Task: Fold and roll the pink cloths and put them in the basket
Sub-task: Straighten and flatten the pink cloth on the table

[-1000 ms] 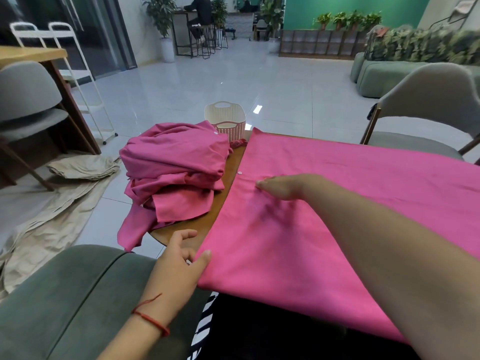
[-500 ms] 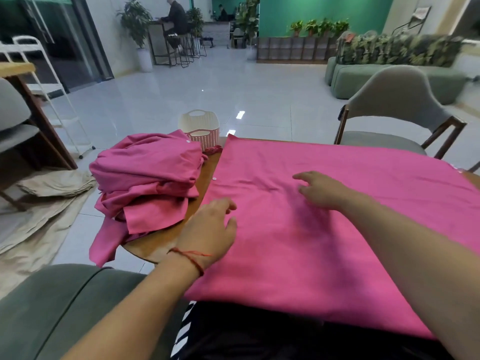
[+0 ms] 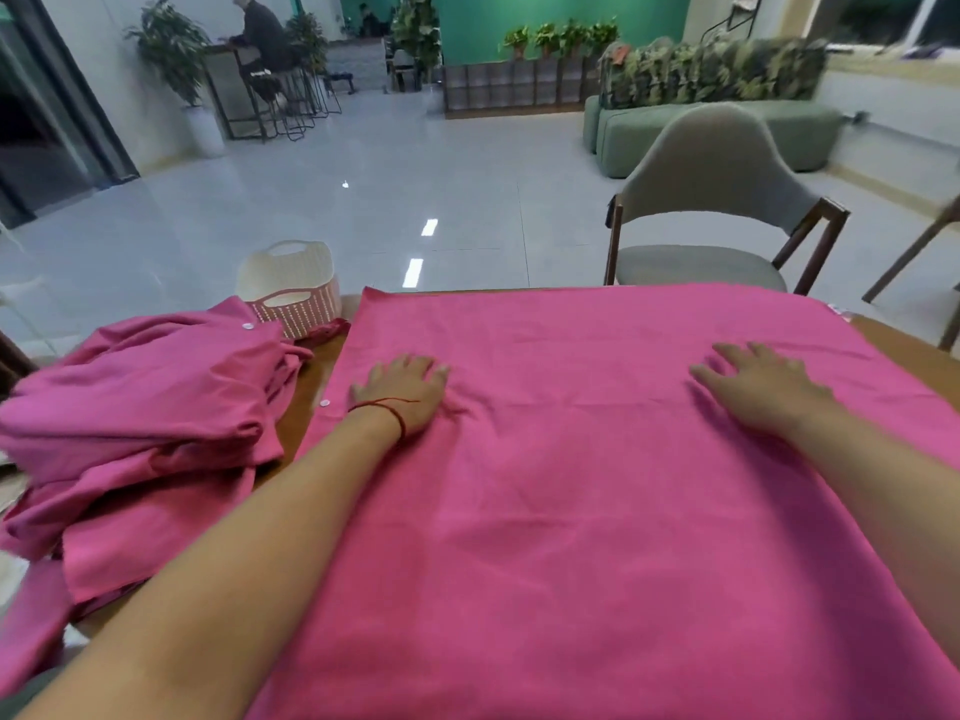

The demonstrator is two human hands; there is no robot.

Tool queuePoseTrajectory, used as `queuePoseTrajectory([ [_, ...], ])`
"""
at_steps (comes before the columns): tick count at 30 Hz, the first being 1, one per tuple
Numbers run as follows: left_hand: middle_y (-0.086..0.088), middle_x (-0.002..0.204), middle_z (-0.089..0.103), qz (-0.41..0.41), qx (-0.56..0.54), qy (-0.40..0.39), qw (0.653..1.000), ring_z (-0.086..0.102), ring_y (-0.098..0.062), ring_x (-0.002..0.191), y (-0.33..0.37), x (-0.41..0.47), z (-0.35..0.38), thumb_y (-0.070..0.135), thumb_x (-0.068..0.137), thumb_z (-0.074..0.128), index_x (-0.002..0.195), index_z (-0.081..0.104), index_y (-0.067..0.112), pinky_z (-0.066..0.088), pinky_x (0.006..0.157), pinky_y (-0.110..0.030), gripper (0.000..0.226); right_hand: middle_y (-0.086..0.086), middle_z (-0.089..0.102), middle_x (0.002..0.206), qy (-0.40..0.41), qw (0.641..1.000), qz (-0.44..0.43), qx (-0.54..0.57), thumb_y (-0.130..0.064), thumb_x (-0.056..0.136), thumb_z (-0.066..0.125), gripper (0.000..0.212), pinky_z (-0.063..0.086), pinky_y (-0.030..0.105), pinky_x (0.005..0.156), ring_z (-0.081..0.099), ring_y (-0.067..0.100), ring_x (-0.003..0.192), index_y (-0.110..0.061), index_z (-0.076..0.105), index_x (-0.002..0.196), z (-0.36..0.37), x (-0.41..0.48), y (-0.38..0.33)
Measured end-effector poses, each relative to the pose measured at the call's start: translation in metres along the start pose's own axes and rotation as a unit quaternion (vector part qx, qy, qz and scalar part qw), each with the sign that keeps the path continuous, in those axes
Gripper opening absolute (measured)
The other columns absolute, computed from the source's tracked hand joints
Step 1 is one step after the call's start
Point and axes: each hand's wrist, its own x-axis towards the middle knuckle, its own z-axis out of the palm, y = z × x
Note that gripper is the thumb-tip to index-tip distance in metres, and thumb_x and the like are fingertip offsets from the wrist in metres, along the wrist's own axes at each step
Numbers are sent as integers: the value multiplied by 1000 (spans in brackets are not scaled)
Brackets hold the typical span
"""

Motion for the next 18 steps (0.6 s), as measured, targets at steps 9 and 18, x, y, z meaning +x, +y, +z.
queuePoseTrajectory([
  [9,14,174,-7,-7,72,-12,997,-7,-32,161,-8,67,9,86,92,14,162,2,54,0,121,-72,77,-6,-13,177,-31,999,16,-28,-109,71,9,103,-4,84,115,-9,45,161,-61,-6,161,9,47,11],
  [18,9,175,2,-24,91,27,995,-1,-36,161,2,102,3,72,101,18,164,12,47,3,121,-73,68,-2,36,170,93,993,-49,46,-76,98,32,73,17,76,121,34,30,155,-37,43,159,4,72,-14],
])
